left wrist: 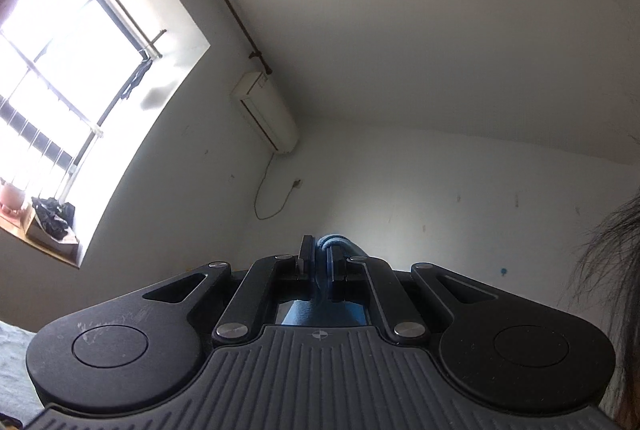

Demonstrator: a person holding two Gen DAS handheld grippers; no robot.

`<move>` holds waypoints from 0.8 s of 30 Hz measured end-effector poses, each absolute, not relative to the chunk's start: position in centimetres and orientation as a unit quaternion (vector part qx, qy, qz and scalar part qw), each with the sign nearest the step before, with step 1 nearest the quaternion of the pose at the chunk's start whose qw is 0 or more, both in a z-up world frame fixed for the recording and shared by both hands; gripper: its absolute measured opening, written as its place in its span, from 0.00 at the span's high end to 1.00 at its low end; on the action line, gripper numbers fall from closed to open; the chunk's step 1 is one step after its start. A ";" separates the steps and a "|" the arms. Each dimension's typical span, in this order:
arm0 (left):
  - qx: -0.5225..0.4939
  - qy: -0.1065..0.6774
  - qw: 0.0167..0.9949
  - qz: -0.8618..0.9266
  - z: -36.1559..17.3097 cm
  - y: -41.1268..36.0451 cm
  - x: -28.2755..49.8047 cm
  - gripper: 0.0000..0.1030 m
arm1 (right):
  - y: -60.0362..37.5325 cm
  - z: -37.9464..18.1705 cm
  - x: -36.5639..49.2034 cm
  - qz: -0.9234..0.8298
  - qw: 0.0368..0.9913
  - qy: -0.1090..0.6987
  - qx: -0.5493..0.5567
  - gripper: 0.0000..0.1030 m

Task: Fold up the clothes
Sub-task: 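Lift the shirt high with both grippers and shake it open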

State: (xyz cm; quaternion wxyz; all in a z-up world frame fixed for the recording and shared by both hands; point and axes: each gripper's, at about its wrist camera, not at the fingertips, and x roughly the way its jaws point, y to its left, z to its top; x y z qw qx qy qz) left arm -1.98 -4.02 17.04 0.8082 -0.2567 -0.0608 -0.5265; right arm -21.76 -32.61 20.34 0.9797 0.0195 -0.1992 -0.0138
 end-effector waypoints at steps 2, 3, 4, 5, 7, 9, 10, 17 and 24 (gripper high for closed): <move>-0.260 -0.046 0.812 -0.520 16.0 -4.4 -0.8 0.97 | -33.1 19.5 -20.8 -0.021 0.982 -0.186 0.021 0.97; -0.260 -0.037 0.815 -0.516 15.4 -4.6 -0.2 0.97 | -33.4 19.0 -19.9 -0.024 0.984 -0.176 0.023 0.97; -0.256 -0.028 0.821 -0.510 14.6 -5.0 0.6 0.97 | -33.8 18.5 -19.0 -0.029 0.985 -0.166 0.025 0.97; -0.252 -0.019 0.827 -0.503 13.7 -5.3 1.5 0.97 | -34.2 17.9 -17.8 -0.034 0.987 -0.153 0.028 0.97; -0.240 -0.002 0.840 -0.487 12.3 -6.2 3.6 0.97 | -35.1 16.5 -15.1 -0.043 0.991 -0.124 0.036 0.97; -0.235 0.023 0.850 -0.472 10.7 -6.7 6.3 0.97 | -36.1 15.1 -11.8 -0.049 0.993 -0.095 0.044 0.97; -0.230 0.032 0.856 -0.462 9.9 -6.9 7.6 0.97 | -36.7 14.4 -10.1 -0.052 0.994 -0.081 0.047 0.97; -0.179 0.073 0.903 -0.384 3.4 -9.6 16.7 0.97 | -37.4 9.0 3.6 -0.071 0.996 0.006 0.056 0.97; -0.096 0.182 0.931 -0.301 -6.6 -13.2 23.8 0.87 | -37.4 -3.0 15.4 -0.085 0.983 0.143 0.077 0.95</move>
